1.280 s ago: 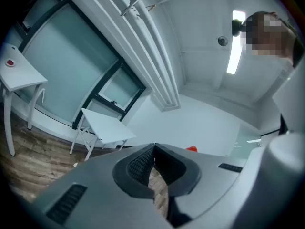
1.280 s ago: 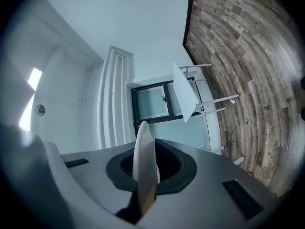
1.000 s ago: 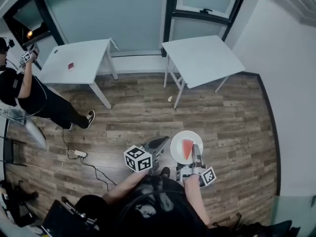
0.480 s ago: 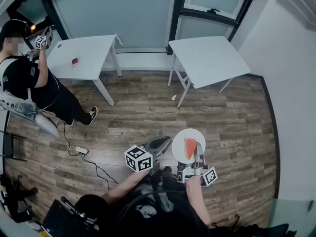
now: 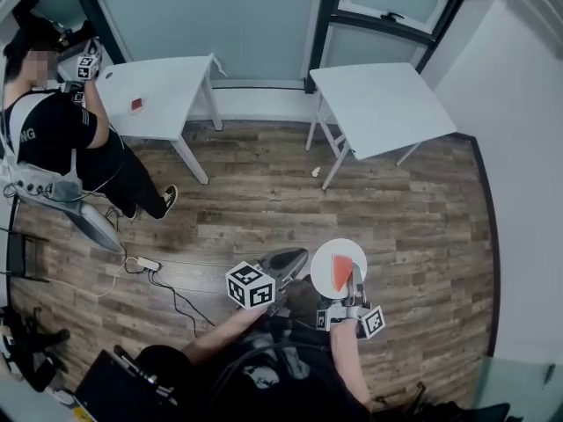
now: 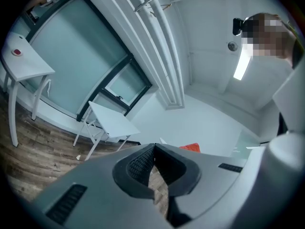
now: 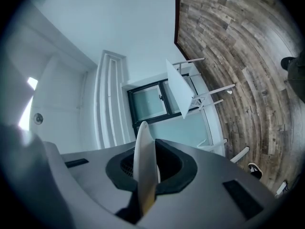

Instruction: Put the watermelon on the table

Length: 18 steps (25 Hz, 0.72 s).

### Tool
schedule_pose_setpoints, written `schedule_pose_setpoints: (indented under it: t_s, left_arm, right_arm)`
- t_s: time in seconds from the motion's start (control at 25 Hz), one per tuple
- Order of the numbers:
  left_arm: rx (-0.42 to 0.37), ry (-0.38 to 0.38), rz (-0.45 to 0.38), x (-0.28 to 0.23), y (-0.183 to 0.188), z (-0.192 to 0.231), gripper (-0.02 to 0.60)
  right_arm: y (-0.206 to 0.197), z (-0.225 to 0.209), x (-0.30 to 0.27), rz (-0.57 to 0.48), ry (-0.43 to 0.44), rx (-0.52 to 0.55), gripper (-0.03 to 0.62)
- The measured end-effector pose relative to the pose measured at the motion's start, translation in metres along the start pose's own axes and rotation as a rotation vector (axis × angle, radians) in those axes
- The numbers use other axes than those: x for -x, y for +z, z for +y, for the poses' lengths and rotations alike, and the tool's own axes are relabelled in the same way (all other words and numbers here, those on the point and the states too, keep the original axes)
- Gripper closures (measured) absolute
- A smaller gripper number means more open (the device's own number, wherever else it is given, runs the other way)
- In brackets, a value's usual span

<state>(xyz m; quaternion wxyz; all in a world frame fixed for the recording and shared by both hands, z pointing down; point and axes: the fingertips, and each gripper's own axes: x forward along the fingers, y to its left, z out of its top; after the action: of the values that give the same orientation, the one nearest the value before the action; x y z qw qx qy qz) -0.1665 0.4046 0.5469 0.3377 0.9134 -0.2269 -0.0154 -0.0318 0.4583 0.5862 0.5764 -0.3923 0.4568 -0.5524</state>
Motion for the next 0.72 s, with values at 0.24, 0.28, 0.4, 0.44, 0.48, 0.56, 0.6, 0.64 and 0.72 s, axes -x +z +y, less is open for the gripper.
schedule_pose_setpoints:
  t_s: [0.24,0.28,0.4,0.44,0.48,0.56,0.6,0.64,0.72]
  left_arm:
    - [-0.021,0.009,0.005,-0.053,0.03,0.026,0.577]
    - [-0.027,0.007,0.004,-0.066,0.037,0.029,0.577]
    - [-0.056,-0.01,0.008,-0.111,0.057,0.035,0.577]
    - [-0.064,-0.011,0.01,-0.126,0.063,0.036,0.577]
    - [-0.069,-0.008,0.008,-0.139,0.069,0.037,0.577]
    - [-0.08,-0.002,-0.005,-0.161,0.082,0.036,0.577]
    - [-0.087,0.002,-0.014,-0.171,0.088,0.036,0.577]
    - [-0.093,0.009,-0.022,-0.181,0.094,0.037,0.577]
    - [-0.093,0.029,-0.037,-0.194,0.102,0.043,0.577]
  right_arm:
    - [0.025,0.008,-0.052,0.015,0.008,0.022,0.565]
    - [0.034,0.01,-0.063,0.016,0.012,0.02,0.565]
    - [0.063,0.018,-0.103,0.032,0.028,0.024,0.565]
    - [0.072,0.022,-0.115,0.037,0.031,0.028,0.565]
    - [0.081,0.027,-0.127,0.043,0.035,0.031,0.565]
    - [0.098,0.037,-0.147,0.054,0.052,0.033,0.565]
    - [0.107,0.041,-0.156,0.061,0.058,0.032,0.565]
    - [0.115,0.043,-0.165,0.067,0.058,0.031,0.565]
    - [0.127,0.042,-0.179,0.08,0.044,0.026,0.565]
